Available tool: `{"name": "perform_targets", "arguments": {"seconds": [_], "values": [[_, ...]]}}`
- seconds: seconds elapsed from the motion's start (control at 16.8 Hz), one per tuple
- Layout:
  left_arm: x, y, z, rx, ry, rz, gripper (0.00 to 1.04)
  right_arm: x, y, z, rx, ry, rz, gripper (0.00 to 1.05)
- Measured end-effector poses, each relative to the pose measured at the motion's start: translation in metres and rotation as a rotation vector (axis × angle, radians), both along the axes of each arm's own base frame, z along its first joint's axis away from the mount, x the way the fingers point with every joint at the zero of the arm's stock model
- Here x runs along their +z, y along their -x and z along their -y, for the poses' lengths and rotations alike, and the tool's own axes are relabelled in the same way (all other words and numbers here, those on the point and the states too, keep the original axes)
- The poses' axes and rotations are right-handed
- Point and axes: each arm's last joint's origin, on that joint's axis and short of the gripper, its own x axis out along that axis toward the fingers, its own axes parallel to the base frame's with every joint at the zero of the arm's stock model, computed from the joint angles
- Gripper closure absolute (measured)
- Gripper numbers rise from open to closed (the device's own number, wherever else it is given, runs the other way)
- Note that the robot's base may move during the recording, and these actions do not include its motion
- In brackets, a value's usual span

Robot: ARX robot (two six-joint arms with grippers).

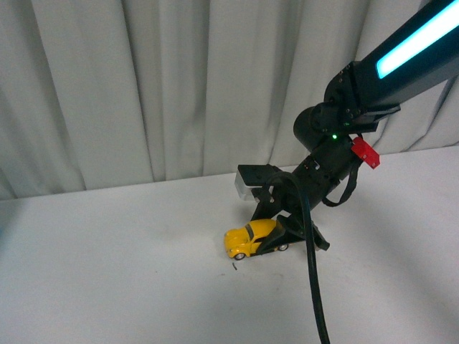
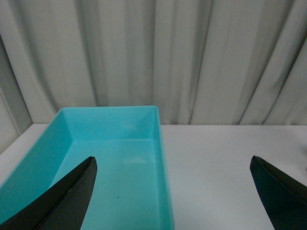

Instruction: Wind up and store yellow beetle toy

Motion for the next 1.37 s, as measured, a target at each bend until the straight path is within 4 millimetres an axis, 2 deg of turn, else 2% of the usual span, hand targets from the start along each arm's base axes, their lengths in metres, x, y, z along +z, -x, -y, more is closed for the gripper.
{"name": "perform_targets", "arguments": {"seconds": [0.6, 0.66, 0.78, 1.37], "values": [[0.000, 0.000, 0.000, 0.000, 0.000, 0.000, 0.07, -0.003, 0.008, 0.007, -0.015, 0.012, 0.009, 0.63], [0.000, 0.000, 0.000, 0.000, 0.000, 0.000, 0.07, -0.004, 0.011, 0.014, -0.020, 0.010, 0.016, 0.63], [0.000, 0.000, 0.000, 0.000, 0.000, 0.000, 0.07, -0.009, 0.024, 0.048, -0.045, -0.002, 0.027, 0.63], [0.000, 0.000, 0.000, 0.000, 0.000, 0.000, 0.07, -0.013, 0.060, 0.114, -0.151, 0.001, 0.004, 0.63]]}}
